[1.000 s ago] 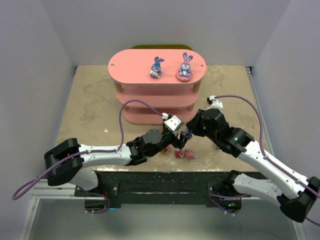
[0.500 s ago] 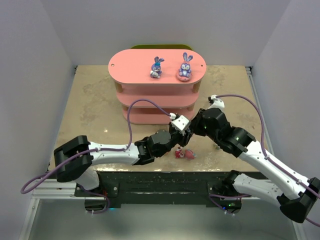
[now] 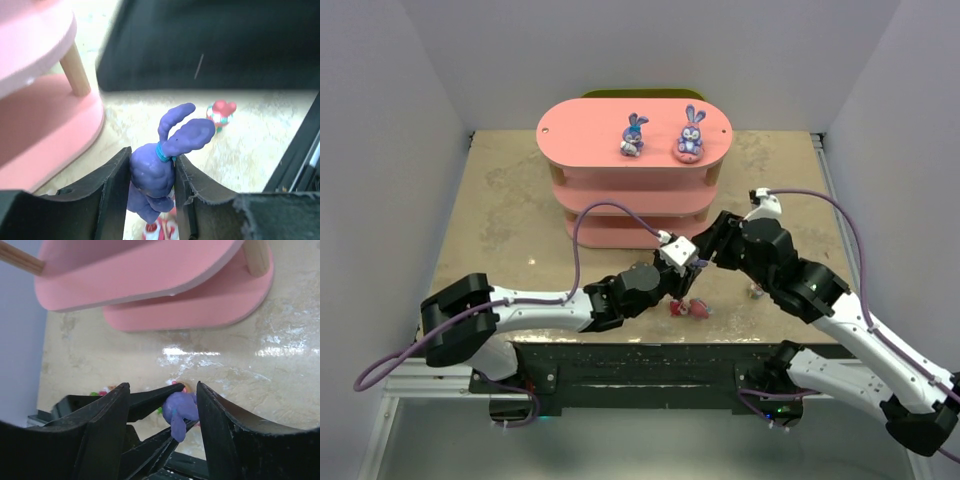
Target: Place and organize the plastic toys onto the shelf
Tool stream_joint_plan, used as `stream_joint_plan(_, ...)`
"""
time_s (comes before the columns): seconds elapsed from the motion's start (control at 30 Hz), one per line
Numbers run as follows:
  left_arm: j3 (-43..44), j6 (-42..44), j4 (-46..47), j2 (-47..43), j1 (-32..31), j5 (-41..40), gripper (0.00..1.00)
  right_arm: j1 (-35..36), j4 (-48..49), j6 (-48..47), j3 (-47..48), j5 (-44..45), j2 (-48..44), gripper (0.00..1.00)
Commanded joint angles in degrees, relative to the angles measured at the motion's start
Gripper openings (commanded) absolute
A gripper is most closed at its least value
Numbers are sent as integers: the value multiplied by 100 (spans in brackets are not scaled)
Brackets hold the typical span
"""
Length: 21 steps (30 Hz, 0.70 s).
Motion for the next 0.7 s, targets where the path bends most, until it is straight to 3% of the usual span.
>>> stream_joint_plan(0.0,-279,-136,20,-755,10,156,0,16,272,-156,427,112,-162,60)
stream_joint_plan(0.17,-613,4,-462,-1975,28,569,0,16,245,-315,621,200,-214,61)
stream_joint_plan(0.37,-245,391,-1745,-3408,308,1052,0,16,298,-499,709,419,-390,61)
stream_joint_plan(0.57,554,1024,-2879,-3991,1054,1483,0,24,324,-622,779,525,-294,62)
stream_joint_plan(0.67,985,1454,-3021,-3922,1353,1264,0,16,368,-649,797,552,-198,62)
